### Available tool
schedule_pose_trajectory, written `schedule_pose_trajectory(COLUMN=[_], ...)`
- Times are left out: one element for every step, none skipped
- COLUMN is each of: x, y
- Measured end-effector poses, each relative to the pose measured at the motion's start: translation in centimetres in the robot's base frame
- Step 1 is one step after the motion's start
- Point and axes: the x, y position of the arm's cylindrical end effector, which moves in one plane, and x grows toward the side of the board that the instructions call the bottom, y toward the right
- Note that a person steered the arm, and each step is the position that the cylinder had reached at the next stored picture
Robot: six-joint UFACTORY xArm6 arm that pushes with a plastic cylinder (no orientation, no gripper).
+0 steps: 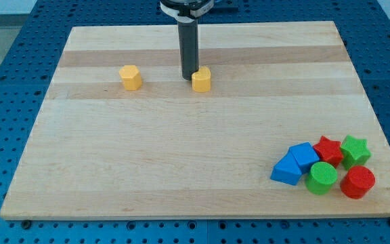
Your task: Slide the heart to the top left of the cube
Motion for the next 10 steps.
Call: schedule_pose_trajectory(x=[0.7,0.7,0.4,2.6,0.6,-0.5,1.1,1.8,3.8,5.9], y=[1.7,4.8,8.0,11.5,8.0,1.8,-0.6,4.6,10.3,15.9])
